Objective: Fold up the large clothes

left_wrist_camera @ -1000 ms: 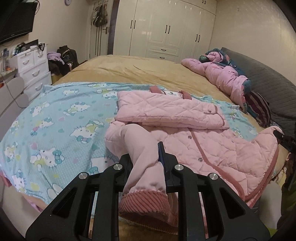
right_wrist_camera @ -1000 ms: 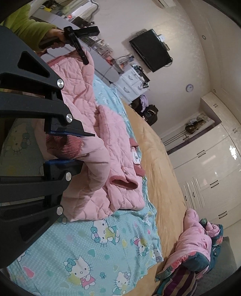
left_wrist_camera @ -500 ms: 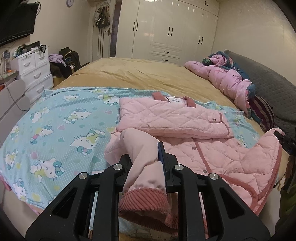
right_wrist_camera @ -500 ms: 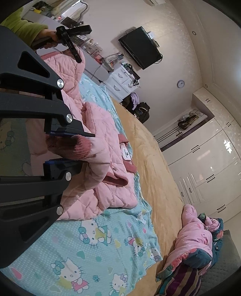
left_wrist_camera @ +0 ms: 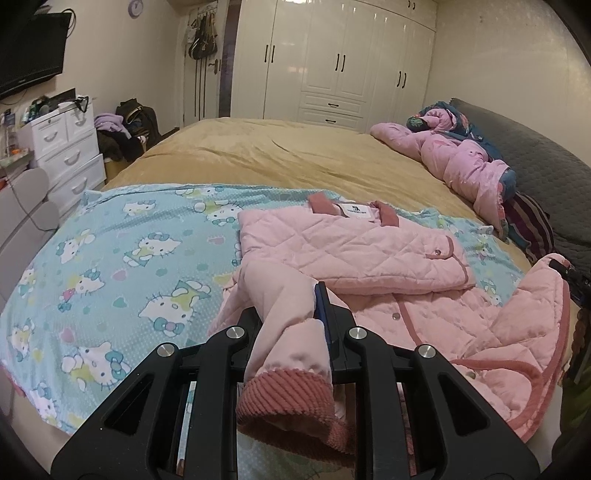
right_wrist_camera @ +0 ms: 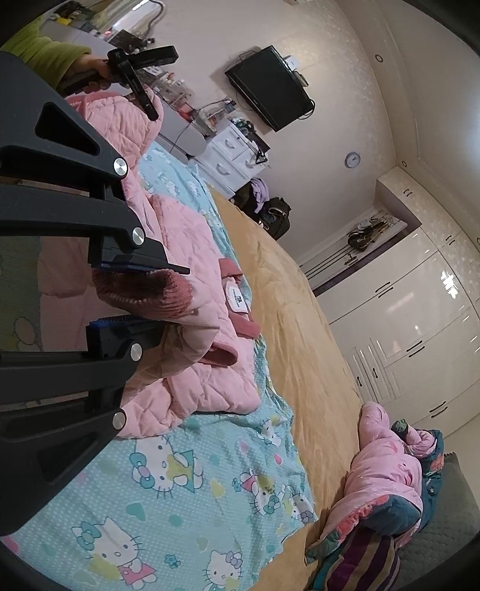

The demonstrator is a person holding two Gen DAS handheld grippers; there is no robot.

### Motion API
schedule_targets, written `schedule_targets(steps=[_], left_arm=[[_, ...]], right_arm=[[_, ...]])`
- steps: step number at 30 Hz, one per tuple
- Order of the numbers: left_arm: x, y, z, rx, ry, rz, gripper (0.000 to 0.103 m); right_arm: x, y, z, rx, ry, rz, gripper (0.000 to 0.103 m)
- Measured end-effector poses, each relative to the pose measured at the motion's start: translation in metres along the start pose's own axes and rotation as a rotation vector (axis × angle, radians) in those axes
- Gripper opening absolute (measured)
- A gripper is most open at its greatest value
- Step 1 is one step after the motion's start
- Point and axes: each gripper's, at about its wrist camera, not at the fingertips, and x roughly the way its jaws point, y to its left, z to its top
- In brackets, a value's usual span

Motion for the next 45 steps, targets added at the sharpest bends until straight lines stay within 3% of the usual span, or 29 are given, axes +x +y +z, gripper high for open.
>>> schedule_targets(steps=[29,45], left_arm=[[0.021,0.022,0.036,-0.079,-0.072,-0.015,0.013],[0.032,0.024,0.064,-0.068,-0.063,-0.007,0.013]], right_arm=[[0.024,0.0,0.052,-0.01,-0.102,-0.028,0.017],[0.041,-0.002,0.086,-0.011,-0.134,-0.045,0.017]])
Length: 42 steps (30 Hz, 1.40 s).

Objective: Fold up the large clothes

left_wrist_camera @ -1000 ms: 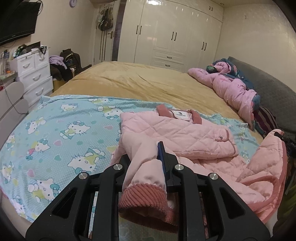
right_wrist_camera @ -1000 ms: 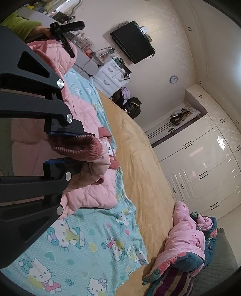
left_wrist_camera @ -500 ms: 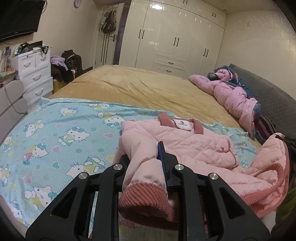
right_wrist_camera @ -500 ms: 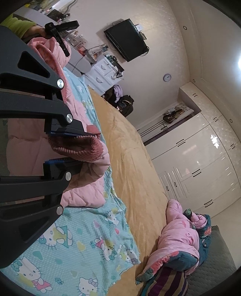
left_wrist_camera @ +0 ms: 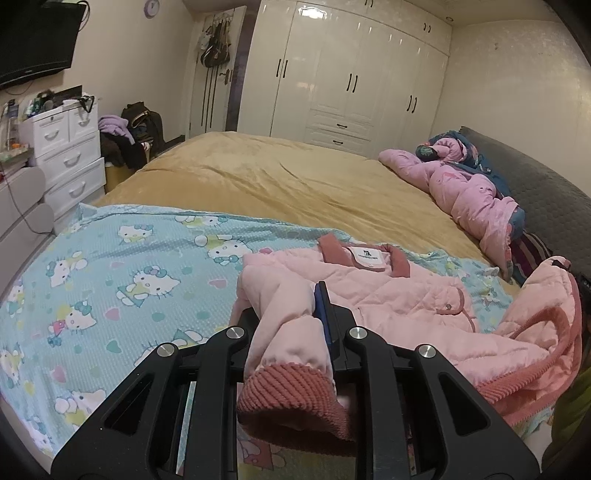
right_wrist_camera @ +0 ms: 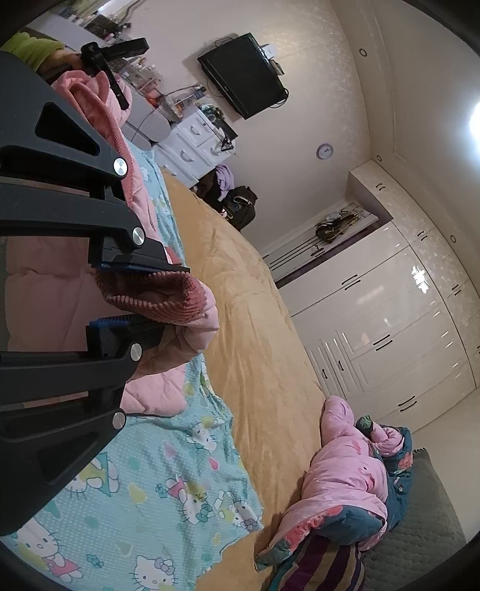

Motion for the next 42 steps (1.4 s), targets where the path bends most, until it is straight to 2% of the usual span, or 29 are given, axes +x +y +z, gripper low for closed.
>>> schedule_targets(steps=[12,27,37,42], left_arm=[[0.018,-0.009,0.037,0.039,0.0,0.036,0.013],[0.061,-0.002,0.064,0.053,0.019,0.077,0.013],[0.095,-0.007,0.074,0.092,0.039,0.102,0.014],[0.124,-0.008,0.071,0.129,0.073,0.143,0.014]], right_arm=[[0.018,-0.012,0.033,0.017,-0.009,0.001,0.017],[0.057,-0.031,0.055,0.06,-0.011,-0.034,0.017],[0.094,-0.05,0.061,0.083,0.024,-0.104,0.017],[0.127,-0.061,0.058,0.077,0.076,-0.181,0.017]])
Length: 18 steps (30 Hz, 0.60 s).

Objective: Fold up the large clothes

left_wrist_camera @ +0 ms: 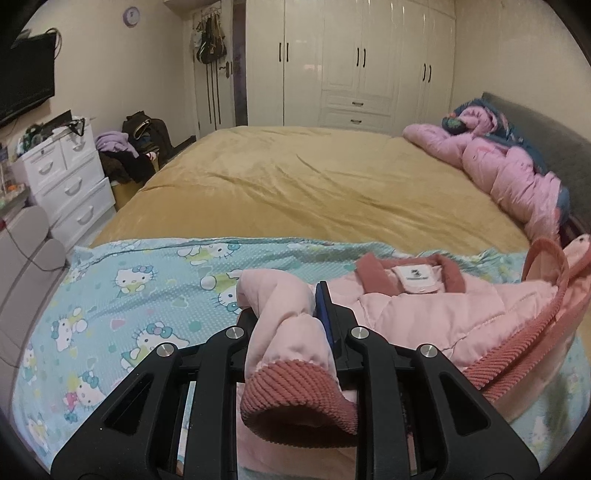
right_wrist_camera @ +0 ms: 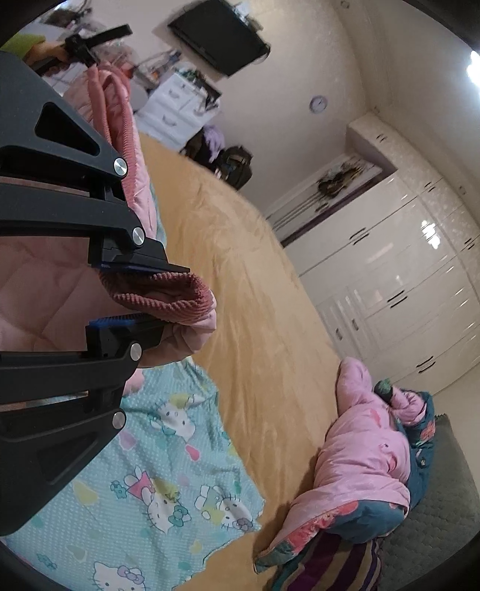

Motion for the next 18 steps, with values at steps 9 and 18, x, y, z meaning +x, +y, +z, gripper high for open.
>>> schedule_targets(steps=[9,18], left_arm=[[0.045,-0.006,-0.011,0.031,0.067,0.042,0.015],[0.067,-0.017,-0.014,0.049,0.083,0.072,0.015]], right_arm=[[0.052,-0.012,-0.014,-0.015,0.076,-0.093,0.017],[0.077,-0.028,-0.02,0.054,0.101,-0.1,0.021]])
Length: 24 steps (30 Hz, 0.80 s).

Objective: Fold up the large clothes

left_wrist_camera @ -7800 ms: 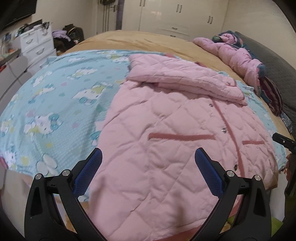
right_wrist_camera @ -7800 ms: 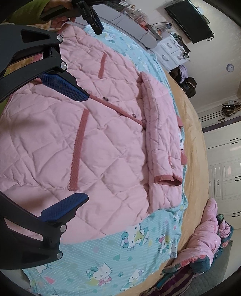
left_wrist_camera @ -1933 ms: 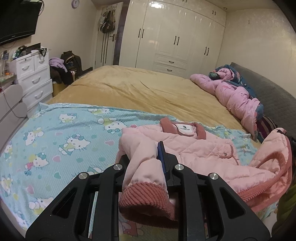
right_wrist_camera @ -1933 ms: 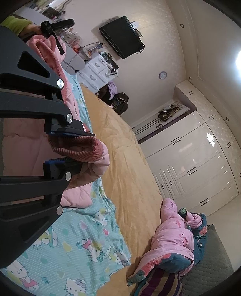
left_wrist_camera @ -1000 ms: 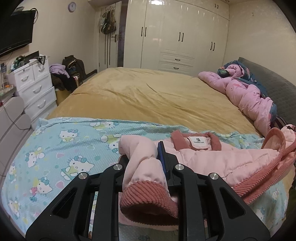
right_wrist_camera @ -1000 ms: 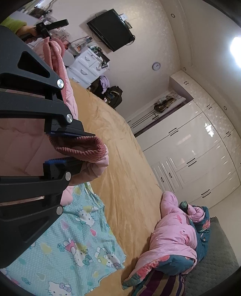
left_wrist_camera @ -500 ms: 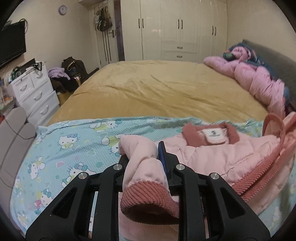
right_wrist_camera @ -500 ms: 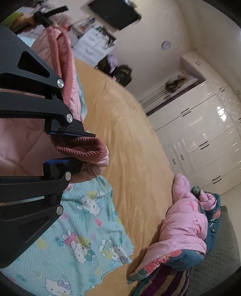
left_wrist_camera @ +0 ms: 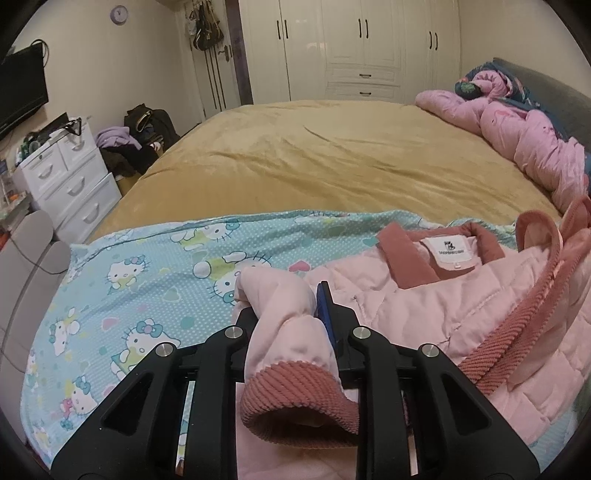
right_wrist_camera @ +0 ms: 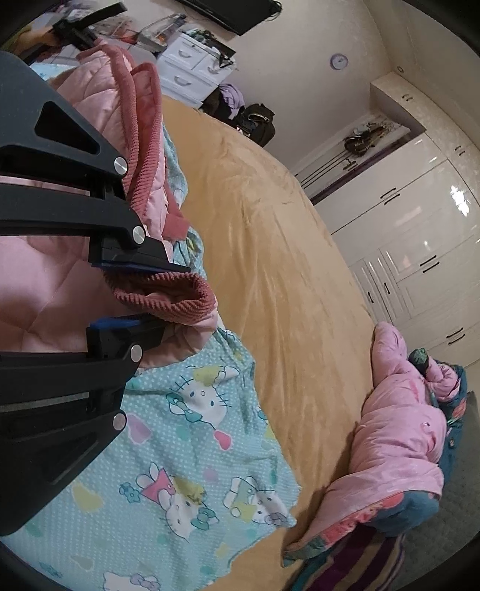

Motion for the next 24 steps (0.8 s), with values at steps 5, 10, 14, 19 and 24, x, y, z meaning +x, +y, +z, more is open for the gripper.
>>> schedule_targets(steps=[5,10,14,19,24], left_arm=[[0.001,-0.006,0.002,0.016,0.005,-0.003,0.016],[0.001,-0.008,0.005,0.02,0.008,-0.01,0.016],[0.001,-0.007,0.005,0.002,0.007,-0.014,0.018],[-0.004,-0.011,0.007,-0.012,-0.001,-0.021,0.027],[-0.019,-0.016,0.011,-0.036,-0.036,-0.06,0.055]], right_arm=[[-0.003,-0.014,0.001,0.116,-0.044,0.063,0.073],[-0.026,-0.001,-0.004,0.085,-0.094,0.109,0.084],[-0.038,0.036,-0.028,-0.087,-0.051,0.139,0.084],[-0.027,0.083,-0.078,-0.319,0.077,0.135,0.084],[0.004,0.093,-0.11,-0.348,0.207,0.094,0.084]])
